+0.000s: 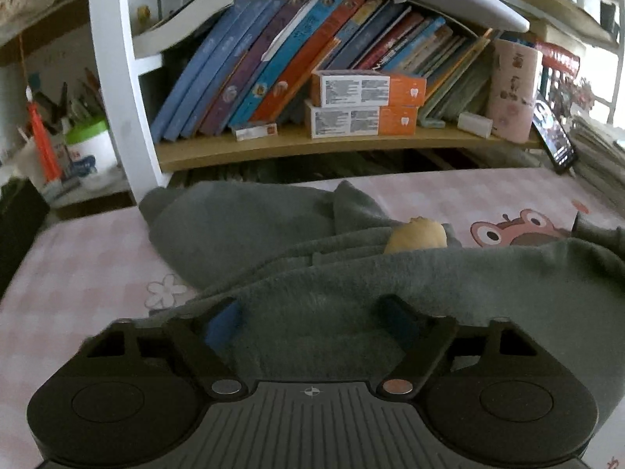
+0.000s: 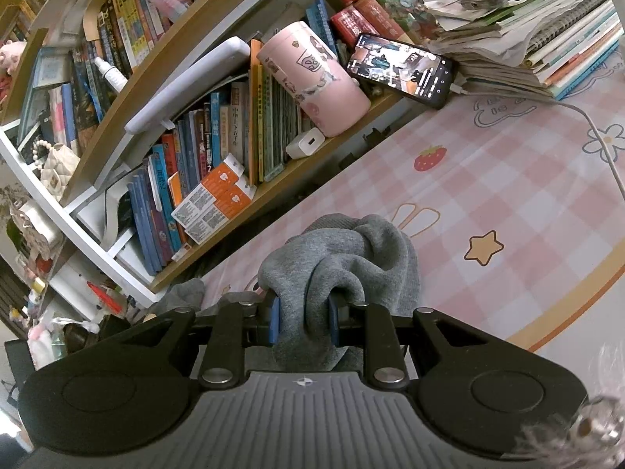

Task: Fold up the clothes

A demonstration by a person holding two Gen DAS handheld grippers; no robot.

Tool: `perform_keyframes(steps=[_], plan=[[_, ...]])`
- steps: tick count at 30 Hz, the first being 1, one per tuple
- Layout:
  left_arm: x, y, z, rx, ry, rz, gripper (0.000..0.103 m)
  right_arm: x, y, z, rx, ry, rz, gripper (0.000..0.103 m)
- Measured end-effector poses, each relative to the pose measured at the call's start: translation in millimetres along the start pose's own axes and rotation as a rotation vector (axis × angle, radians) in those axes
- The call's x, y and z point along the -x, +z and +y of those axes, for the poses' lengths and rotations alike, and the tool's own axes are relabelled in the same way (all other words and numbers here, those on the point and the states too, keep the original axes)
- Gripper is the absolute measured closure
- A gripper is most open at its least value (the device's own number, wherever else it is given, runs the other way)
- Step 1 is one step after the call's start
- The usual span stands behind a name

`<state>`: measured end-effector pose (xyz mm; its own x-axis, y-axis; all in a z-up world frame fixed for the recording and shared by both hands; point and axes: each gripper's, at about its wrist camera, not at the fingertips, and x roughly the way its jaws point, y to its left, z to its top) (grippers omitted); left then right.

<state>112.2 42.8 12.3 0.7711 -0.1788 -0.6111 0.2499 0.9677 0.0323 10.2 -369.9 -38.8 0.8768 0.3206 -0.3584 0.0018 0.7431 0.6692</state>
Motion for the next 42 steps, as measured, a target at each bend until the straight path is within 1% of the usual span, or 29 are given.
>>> perform_keyframes(steps=[1, 2, 3, 4, 5, 6, 9, 11, 12, 14, 18, 21, 24, 26, 31, 34, 35, 36, 40, 42], plan=[[5, -1, 1, 0.012, -0.003, -0.01, 0.047, 0, 0, 0, -0.003, 0.001, -0.001, 0.082], [11, -2, 2, 0.024, -0.006, -0.019, 0.07, 1, 1, -1, -0.006, 0.003, -0.002, 0.082], [16, -3, 4, 0.035, -0.009, -0.029, 0.076, 1, 1, -1, -0.009, 0.004, -0.003, 0.082], [21, -5, 5, 0.047, -0.012, -0.038, 0.084, 2, 1, -1, -0.013, 0.007, -0.004, 0.082], [27, -6, 6, 0.059, -0.014, -0.048, 0.096, 2, 1, -1, -0.016, 0.009, -0.005, 0.082], [32, -7, 7, 0.071, -0.017, -0.058, 0.1, 3, 1, -1, -0.016, 0.01, -0.008, 0.082], [48, -10, 11, 0.106, -0.026, -0.086, 0.101, 4, 1, -1, -0.017, 0.011, -0.011, 0.082], [75, -18, 5, 0.084, -0.041, -0.129, 0.101, 5, 1, -1, -0.021, 0.011, -0.013, 0.081], [85, -22, 2, 0.068, -0.049, -0.137, 0.101, 5, 1, 0, -0.022, 0.012, -0.014, 0.081], [101, -30, -3, 0.044, -0.054, -0.143, 0.101, 6, 0, 1, -0.019, 0.01, -0.018, 0.081], [122, -48, -11, 0.051, -0.058, -0.146, 0.101, 8, -1, 2, -0.012, 0.007, -0.025, 0.08], [132, -66, -18, 0.016, -0.061, -0.134, 0.101, 10, 1, -1, -0.04, 0.018, -0.026, 0.08], [133, -80, -17, 0.026, -0.049, -0.11, 0.101, 12, 0, 1, -0.036, 0.027, -0.029, 0.08], [134, -89, -14, 0.047, -0.045, -0.098, 0.101, 16, -1, 5, -0.001, 0.043, -0.041, 0.08], [146, -101, -7, 0.083, -0.059, -0.118, 0.101, 31, -5, 11, 0.074, 0.092, -0.068, 0.083], [156, -109, -3, 0.095, -0.073, -0.121, 0.101, 49, -9, 0, 0.037, 0.091, -0.041, 0.083], [158, -112, -1, 0.099, -0.069, -0.113, 0.103, 55, -10, -4, 0.026, 0.089, -0.026, 0.083], [160, -117, 1, 0.104, -0.05, -0.1, 0.103, 63, -12, -6, 0.022, 0.084, -0.008, 0.083], [166, -135, 18, 0.179, 0.002, -0.06, 0.103, 92, -22, -12, 0.05, 0.067, 0.079, 0.082], [169, -140, 25, 0.198, 0.03, -0.059, 0.103, 104, -26, -12, 0.062, 0.051, 0.106, 0.078]])
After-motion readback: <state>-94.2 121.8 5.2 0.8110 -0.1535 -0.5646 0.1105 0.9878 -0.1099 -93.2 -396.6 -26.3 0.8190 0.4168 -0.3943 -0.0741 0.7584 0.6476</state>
